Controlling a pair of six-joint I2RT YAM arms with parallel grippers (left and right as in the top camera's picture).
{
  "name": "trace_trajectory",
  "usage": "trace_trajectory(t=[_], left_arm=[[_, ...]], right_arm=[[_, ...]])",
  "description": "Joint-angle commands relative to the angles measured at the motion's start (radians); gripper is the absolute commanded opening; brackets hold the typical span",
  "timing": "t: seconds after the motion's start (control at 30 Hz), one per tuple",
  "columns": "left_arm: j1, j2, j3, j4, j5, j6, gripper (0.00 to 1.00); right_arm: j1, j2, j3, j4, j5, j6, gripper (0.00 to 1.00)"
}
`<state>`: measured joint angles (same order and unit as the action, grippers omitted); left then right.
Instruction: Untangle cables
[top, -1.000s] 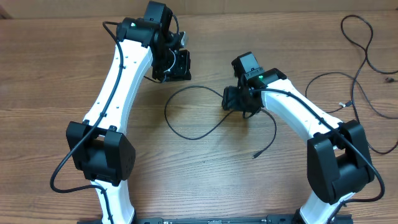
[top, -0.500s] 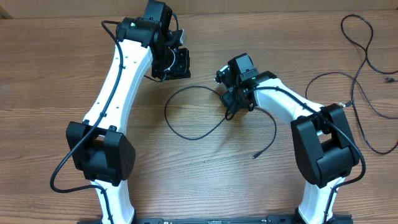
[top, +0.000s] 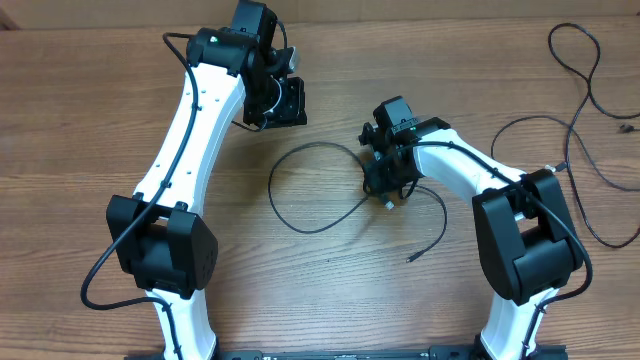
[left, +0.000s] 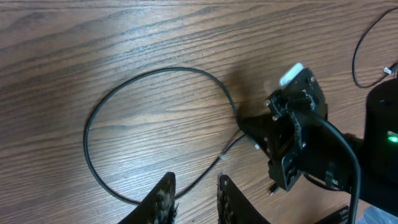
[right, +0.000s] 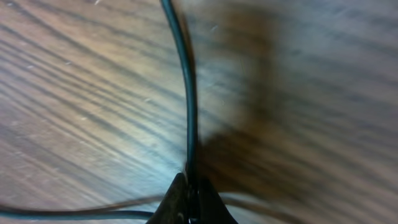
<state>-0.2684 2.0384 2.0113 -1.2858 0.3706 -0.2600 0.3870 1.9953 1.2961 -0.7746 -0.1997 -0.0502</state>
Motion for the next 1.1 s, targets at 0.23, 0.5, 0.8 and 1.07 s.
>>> trace_trajectory(t=[0.23, 0.5, 0.8, 1.07], left_arm=[[0.052, -0.008, 0.023, -0.069, 0.174, 0.232, 0.42], [0.052, -0.008, 0.021, -0.093, 0.090, 0.230, 0.56], [0.051, -0.008, 0.021, -0.078, 0.091, 0.230, 0.59], [0.051, -0.008, 0.021, -0.076, 0.090, 0.230, 0.59]], right_arm=[[-0.003, -0.219, 0.357, -0.300, -0.312, 0.230, 0.04], [0.000, -0.203, 0.033, -0.125, 0.016, 0.985, 0.52], [0.000, -0.201, -0.290, 0.304, 0.021, 1.110, 0.47], [0.000, -0.198, -0.444, 0.610, 0.024, 1.128, 0.45]])
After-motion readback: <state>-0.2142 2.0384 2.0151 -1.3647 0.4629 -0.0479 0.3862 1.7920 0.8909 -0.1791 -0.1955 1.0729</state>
